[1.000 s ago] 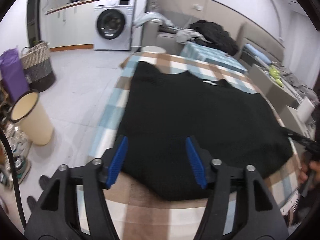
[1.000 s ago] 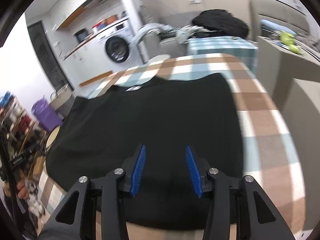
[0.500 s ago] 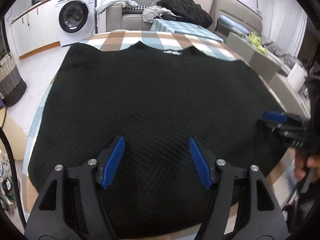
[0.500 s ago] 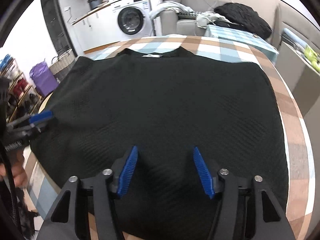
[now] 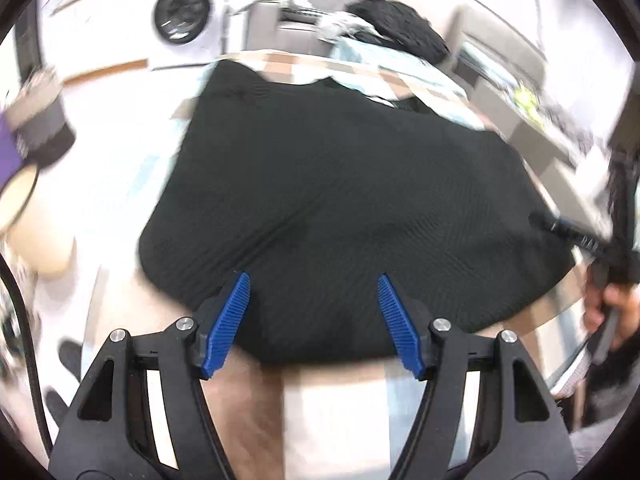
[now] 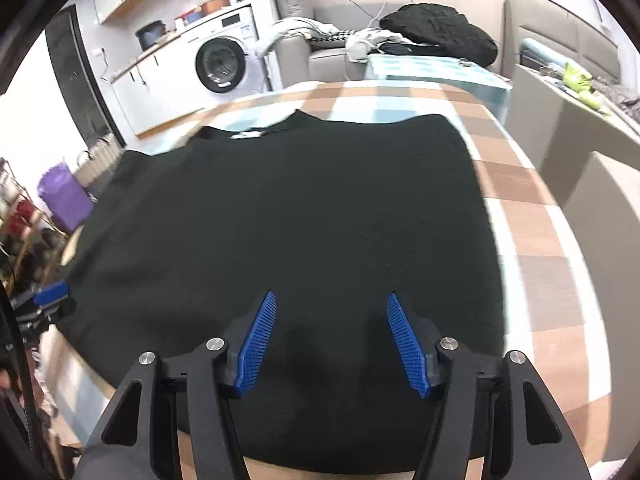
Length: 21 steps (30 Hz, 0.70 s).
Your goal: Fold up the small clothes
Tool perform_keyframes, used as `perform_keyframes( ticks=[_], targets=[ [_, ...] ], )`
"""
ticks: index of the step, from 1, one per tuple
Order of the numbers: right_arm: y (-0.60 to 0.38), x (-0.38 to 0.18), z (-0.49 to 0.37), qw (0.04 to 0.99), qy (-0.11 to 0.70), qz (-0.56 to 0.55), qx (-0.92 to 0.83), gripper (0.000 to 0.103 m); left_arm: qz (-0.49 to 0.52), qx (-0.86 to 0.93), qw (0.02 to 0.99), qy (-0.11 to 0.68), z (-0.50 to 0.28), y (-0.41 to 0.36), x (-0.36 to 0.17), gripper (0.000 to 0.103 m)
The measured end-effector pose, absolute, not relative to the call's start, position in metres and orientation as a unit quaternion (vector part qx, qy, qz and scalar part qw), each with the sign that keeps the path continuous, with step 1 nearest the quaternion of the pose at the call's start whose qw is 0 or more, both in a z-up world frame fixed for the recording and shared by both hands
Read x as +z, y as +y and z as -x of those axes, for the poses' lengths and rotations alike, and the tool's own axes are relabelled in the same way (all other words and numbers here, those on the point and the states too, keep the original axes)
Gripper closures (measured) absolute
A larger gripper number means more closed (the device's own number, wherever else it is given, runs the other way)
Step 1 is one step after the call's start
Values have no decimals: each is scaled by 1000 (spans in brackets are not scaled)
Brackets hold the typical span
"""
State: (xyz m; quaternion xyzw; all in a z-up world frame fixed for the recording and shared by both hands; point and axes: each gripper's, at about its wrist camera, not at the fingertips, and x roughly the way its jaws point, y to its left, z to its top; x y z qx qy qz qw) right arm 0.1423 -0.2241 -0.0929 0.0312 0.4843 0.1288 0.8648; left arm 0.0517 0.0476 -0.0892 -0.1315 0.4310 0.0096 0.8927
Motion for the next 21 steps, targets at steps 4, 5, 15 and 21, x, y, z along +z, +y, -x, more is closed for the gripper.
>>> perform_keyframes(
  ticks=[4, 5, 15, 21],
  targets=[
    [-208, -95, -144, 859, 485, -35, 162, 42, 230, 27, 878, 418, -21, 82, -94, 39],
    [-204, -96, -145, 857, 486, -35, 167, 42, 243, 32, 875, 417, -19, 86, -97, 39],
    [-195, -90, -146, 864, 472, -26, 174, 41, 239, 113, 878, 399, -56, 83, -118, 39],
    [-198, -89, -140, 869, 470, -20, 154, 40, 219, 126, 883, 395, -94, 64, -120, 81]
  ],
)
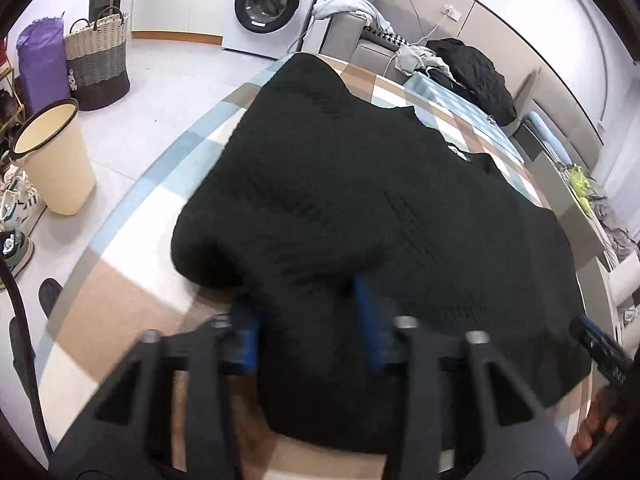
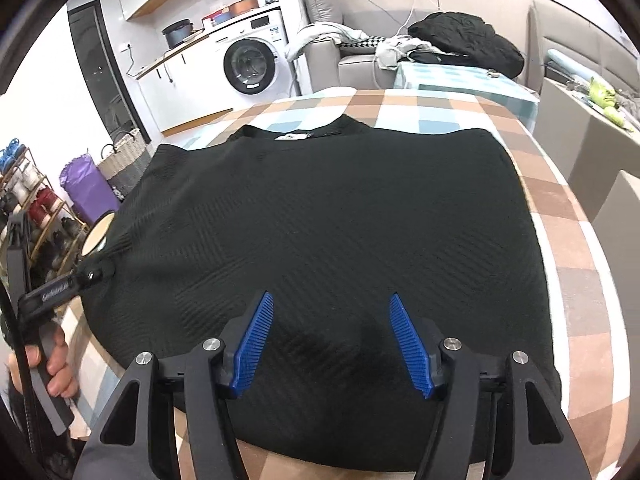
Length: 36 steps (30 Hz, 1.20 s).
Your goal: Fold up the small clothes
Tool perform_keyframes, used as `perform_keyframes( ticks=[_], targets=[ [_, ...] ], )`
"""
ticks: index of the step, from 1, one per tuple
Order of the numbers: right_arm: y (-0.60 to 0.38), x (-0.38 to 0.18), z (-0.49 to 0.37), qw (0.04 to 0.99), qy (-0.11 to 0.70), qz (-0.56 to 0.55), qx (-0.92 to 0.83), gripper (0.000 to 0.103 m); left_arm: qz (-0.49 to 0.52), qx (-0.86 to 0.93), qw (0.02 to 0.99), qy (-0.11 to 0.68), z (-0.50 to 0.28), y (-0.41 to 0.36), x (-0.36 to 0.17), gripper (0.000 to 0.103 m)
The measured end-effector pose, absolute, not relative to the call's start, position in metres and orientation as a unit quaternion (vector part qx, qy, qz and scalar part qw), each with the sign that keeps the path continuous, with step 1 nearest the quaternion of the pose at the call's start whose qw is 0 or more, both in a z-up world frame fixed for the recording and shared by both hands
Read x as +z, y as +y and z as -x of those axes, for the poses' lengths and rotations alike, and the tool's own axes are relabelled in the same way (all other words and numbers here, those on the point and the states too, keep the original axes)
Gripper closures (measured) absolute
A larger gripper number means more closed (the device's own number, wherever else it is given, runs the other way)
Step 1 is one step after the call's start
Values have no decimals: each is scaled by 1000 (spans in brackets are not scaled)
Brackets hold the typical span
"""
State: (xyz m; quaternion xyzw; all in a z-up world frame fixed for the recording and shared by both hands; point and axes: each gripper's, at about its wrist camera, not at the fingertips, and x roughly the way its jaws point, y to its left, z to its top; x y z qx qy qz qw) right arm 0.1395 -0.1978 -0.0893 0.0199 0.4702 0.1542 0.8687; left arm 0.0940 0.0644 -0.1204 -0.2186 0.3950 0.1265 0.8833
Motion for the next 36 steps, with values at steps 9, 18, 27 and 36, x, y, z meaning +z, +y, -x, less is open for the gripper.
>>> perform_keyframes(
  ticks=[9, 18, 27, 36],
  targets=[
    [-203, -97, -139, 864, 481, -31, 147, 40, 219, 146, 888, 377, -83, 69, -110, 89],
    [-207, -108, -141, 855, 496, -38, 143, 39, 157, 149, 914, 343, -91, 48, -74, 90],
    [-216, -109, -138, 854, 495, -64, 150, 37, -38, -13, 961, 274, -148, -97, -17, 91],
    [-256, -81, -117, 873, 481, -46, 71, 36, 47, -251, 887, 384, -152, -149, -54, 64]
  ],
)
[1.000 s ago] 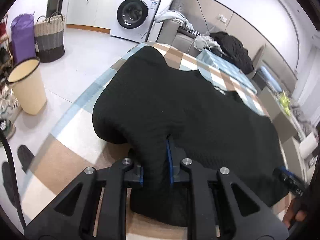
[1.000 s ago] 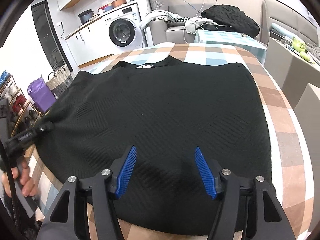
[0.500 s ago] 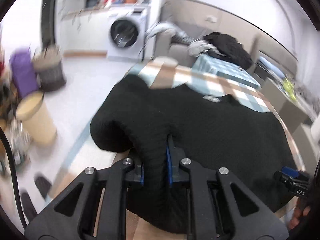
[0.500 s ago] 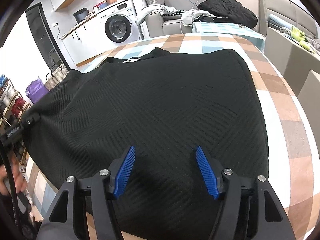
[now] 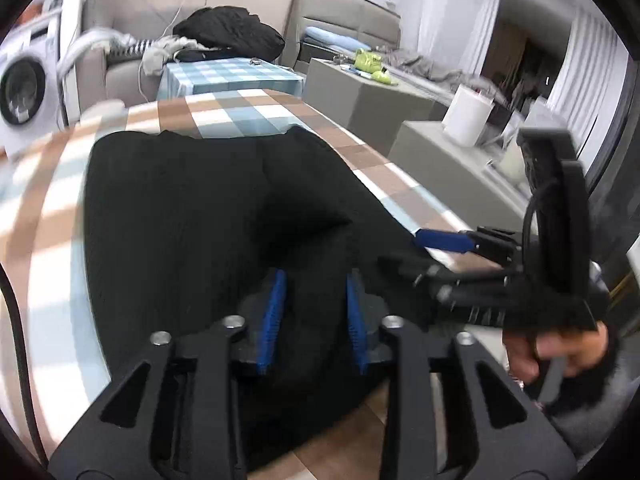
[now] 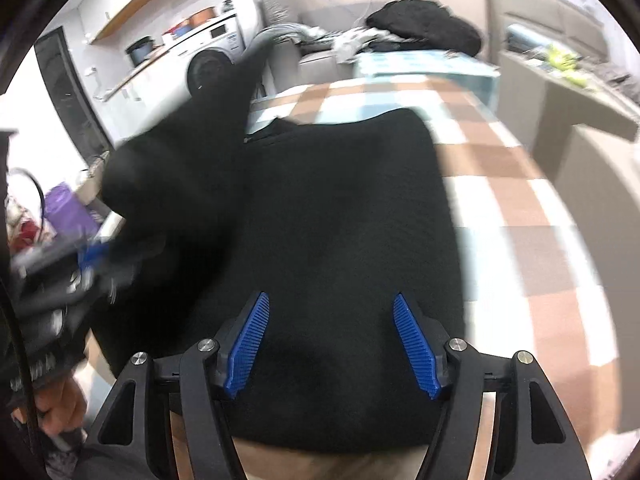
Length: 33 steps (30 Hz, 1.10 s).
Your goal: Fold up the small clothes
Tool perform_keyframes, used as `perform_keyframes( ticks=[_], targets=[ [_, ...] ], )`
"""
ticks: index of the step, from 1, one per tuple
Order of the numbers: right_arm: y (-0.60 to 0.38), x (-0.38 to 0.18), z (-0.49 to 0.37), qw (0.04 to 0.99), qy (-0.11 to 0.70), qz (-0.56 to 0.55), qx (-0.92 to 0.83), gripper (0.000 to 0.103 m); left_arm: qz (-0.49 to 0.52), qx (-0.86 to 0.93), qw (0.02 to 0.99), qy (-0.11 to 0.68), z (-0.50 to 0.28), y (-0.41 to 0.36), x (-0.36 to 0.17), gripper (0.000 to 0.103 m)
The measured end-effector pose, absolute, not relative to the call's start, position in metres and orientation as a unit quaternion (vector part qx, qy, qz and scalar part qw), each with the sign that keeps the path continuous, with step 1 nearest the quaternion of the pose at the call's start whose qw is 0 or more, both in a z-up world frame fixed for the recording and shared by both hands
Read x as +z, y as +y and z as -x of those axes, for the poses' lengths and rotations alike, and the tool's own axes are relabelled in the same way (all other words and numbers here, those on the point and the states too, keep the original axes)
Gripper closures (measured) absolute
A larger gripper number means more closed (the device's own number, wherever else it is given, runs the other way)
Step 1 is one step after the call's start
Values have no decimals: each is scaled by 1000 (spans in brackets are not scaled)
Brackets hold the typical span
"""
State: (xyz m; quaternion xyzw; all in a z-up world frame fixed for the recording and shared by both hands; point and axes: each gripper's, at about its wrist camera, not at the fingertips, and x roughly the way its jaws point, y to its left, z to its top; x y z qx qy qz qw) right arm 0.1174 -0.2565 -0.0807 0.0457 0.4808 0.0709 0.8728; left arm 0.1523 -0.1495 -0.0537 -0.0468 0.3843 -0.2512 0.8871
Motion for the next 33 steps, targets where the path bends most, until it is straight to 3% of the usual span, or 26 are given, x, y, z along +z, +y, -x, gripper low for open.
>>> perform_keyframes(
  ticks=[1, 3, 11, 18, 25, 29, 30, 31, 32, 33],
  targets=[
    [-264, -78, -114, 873, 483, -42, 61, 36, 57, -247, 891, 378, -147, -142, -52, 52],
    [-278, -71, -108, 874, 482, -38, 40, 36, 71, -233, 900, 363, -139, -126, -47, 44],
    [-294, -52, -112, 869, 457, -156, 109, 36, 71, -153, 907, 386, -126, -71, -61, 43],
    [-261, -64, -127, 826, 486, -221, 179, 36, 25, -181, 892, 414, -107, -92, -83, 43],
    [-258, -78, -136, 802, 509, -261, 170, 27, -6, -201, 876, 438, -100, -110, -102, 43],
    [-257, -87, -144, 804, 511, -264, 152, 28, -2, -205, 875, 438, -104, -112, -103, 43],
    [-257, -90, -145, 809, 511, -257, 137, 39, 2, -205, 876, 437, -104, -110, -102, 43],
    [-258, -94, -146, 807, 517, -255, 133, 67, 6, -205, 876, 436, -104, -110, -101, 43],
    [-260, -94, -146, 804, 519, -258, 132, 81, 11, -204, 877, 435, -104, -108, -99, 43],
    [-265, -90, -142, 808, 505, -269, 141, 88, 18, -201, 880, 429, -104, -105, -96, 43]
  ],
)
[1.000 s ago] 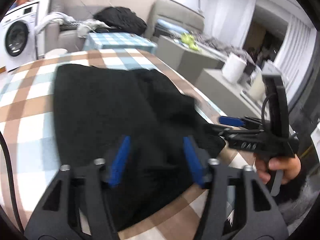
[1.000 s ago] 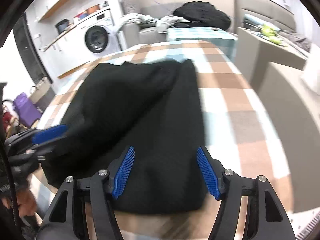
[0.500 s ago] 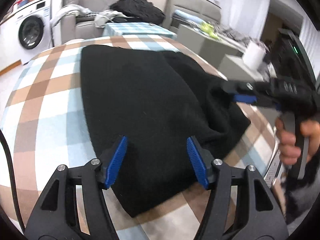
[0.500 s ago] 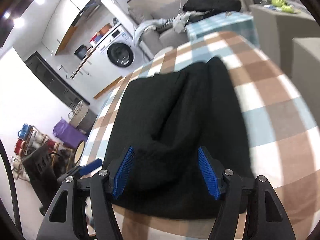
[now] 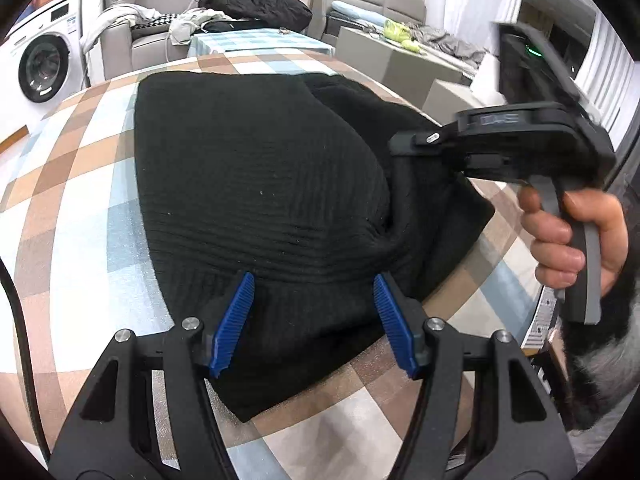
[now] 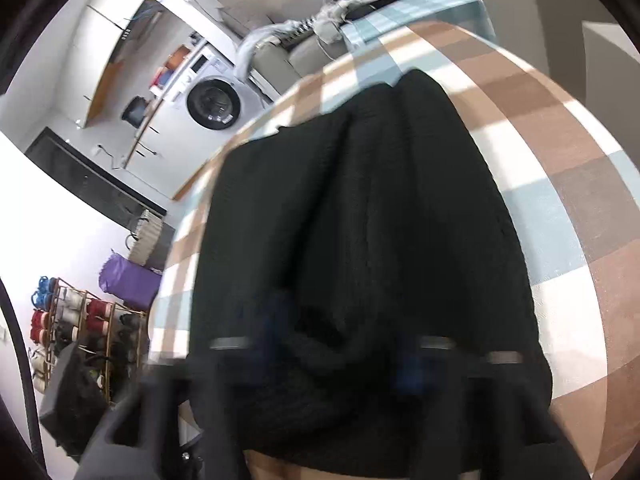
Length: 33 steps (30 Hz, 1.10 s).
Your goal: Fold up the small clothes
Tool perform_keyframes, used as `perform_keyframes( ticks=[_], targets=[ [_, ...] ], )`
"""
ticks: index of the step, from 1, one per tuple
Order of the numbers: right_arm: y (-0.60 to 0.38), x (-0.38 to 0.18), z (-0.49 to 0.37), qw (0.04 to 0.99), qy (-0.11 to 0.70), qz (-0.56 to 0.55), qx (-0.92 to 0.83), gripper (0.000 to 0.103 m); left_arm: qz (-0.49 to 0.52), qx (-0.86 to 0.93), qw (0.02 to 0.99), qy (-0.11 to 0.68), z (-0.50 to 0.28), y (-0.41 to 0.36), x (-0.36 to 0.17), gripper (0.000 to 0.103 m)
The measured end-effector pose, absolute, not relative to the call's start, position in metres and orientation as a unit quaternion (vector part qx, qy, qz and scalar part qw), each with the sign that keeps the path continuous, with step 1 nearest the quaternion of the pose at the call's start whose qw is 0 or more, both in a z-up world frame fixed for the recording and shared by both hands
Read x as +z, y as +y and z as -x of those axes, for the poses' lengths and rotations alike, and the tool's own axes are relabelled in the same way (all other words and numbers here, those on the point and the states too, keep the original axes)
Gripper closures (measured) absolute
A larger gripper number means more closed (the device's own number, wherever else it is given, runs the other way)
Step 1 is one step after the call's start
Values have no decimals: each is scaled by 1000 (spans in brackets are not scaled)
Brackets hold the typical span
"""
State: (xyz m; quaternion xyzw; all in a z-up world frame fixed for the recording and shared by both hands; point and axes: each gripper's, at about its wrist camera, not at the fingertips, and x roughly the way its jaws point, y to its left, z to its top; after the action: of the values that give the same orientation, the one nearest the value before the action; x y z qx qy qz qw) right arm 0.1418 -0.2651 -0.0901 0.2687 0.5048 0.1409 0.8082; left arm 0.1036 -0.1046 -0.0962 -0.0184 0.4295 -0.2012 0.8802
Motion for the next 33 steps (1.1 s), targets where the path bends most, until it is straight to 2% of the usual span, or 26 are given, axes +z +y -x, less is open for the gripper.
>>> perform_keyframes(
  ticks=[1, 4, 8, 9, 11, 12, 14, 18, 24, 26, 27, 31, 33],
  targets=[
    [-269, -82, -135, 816, 477, -284, 163, 91, 26, -193, 887, 420, -103, -102, -91, 43],
    [-277, -62, -114, 830, 441, -278, 196, 91, 53, -180, 899, 396, -102, -89, -83, 43],
    [-282, -88, -109, 819, 524, -202, 117, 85, 76, -165, 901, 394, -110, -76, -82, 43],
    [-286, -90, -107, 817, 524, -211, 115, 81, 73, -161, 901, 396, -113, -75, -83, 43],
    [-294, -77, -101, 831, 498, -222, 107, 64, 65, -155, 902, 397, -115, -74, -84, 43],
    [-297, -69, -98, 843, 483, -217, 97, 53, 64, -153, 903, 397, -116, -72, -84, 43],
    [-300, -49, -95, 864, 451, -205, 91, 53, 68, -152, 903, 397, -117, -70, -83, 43],
    [-281, -32, -113, 861, 441, -206, 151, 53, 69, -148, 903, 398, -118, -69, -85, 43],
    [-232, -82, -170, 808, 517, -207, 193, 52, 68, -136, 905, 397, -118, -65, -85, 43],
    [-227, -98, -192, 801, 533, -211, 170, 65, 69, -129, 906, 396, -117, -63, -84, 43],
    [-224, -95, -197, 806, 529, -200, 175, 94, 73, -126, 907, 394, -117, -60, -82, 43],
    [-205, -39, -201, 859, 440, -154, 211, 95, 85, -122, 911, 385, -118, -54, -77, 43],
    [-202, -32, -209, 872, 435, -128, 186, 94, 88, -122, 911, 384, -121, -54, -77, 43]
  ],
)
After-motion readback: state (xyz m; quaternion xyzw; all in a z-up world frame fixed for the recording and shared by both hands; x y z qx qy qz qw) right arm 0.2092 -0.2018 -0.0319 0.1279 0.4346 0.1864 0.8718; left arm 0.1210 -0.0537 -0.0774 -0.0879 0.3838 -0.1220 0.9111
